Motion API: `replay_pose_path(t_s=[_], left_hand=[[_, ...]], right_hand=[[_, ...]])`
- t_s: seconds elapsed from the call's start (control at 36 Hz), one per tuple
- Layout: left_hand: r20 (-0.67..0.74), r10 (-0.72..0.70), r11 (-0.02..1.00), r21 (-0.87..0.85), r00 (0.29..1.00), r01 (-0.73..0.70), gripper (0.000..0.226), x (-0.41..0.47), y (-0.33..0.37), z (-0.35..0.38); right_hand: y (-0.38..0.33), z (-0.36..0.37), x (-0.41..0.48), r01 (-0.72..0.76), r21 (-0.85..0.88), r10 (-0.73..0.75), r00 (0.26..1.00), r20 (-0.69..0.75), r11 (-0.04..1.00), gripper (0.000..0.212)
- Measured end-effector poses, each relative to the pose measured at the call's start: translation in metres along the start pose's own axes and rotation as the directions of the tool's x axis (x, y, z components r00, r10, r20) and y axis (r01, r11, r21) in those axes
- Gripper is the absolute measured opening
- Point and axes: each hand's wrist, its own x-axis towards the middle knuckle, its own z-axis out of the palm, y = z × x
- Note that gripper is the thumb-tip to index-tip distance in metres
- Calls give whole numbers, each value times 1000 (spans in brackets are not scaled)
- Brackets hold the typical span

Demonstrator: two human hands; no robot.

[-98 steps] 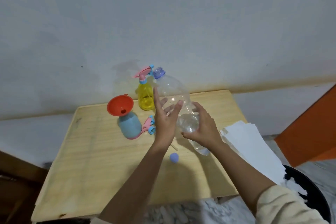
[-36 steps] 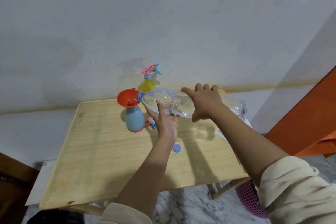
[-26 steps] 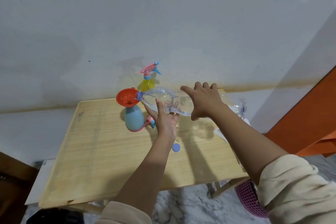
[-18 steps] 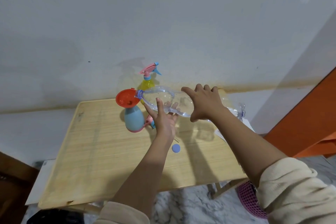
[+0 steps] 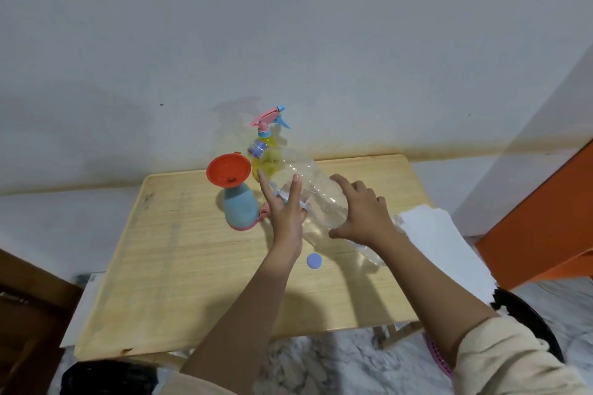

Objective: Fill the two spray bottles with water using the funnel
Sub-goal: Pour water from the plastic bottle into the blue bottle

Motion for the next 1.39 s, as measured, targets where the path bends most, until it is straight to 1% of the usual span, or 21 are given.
replay_pose_path(t_s=[0.06,0.11,0.17,0.28,0.39,0.47,0.61,0.72,0.83,0.89,1.03,1.11,1.22,1.33,1.39], left_hand=[[7,37,994,104,999,-38,81,-2,-2,5],[41,72,982,169,997,-78,79,-5,-4,12],[102,101,974,191,990,-119,75,-8,-6,24],[228,156,947,241,961,-211,81,-10,-7,50],[272,201,916,288,941,-279,82,-6,-7,74],[301,217,906,291,928,-306,83,-3,-10,87],[333,195,889,338,923,-309,88,4,-20,103],[345,181,876,368,921,-311,87,11,-23,112],[360,172,853,412,917,-321,87,14,-24,120],[369,180,834,435,912,-340,87,15,-26,121],[383,185,813,458,905,-360,87,15,-31,118],[398,180,806,464,900,-366,88,15,-31,114],[407,183,797,471,895,-378,88,16,-31,114],[422,199,768,494,884,-408,89,16,-30,113],[414,217,741,519,884,-425,91,16,-31,113]], right_hand=[[8,7,-4,-17,89,18,1000,-11,996,101],[17,13,-7,-26,175,33,999,-37,984,102],[26,18,-9,-22,255,42,996,-74,967,104],[41,21,-8,-41,467,124,981,-150,884,106],[51,19,3,-53,585,200,961,-190,809,101],[58,12,11,-67,609,229,954,-193,790,97],[71,7,21,-94,644,274,943,-186,759,96],[81,4,29,-67,669,263,945,-197,740,91],[87,3,34,-54,720,261,948,-180,692,83],[90,4,34,-46,742,250,954,-166,669,83],[97,3,34,-14,736,173,975,-141,676,93],[99,3,30,24,742,136,979,-155,670,91],[98,5,27,54,750,142,970,-195,660,87],[95,3,22,65,719,150,961,-231,692,81],[94,5,18,70,695,161,952,-261,716,86]])
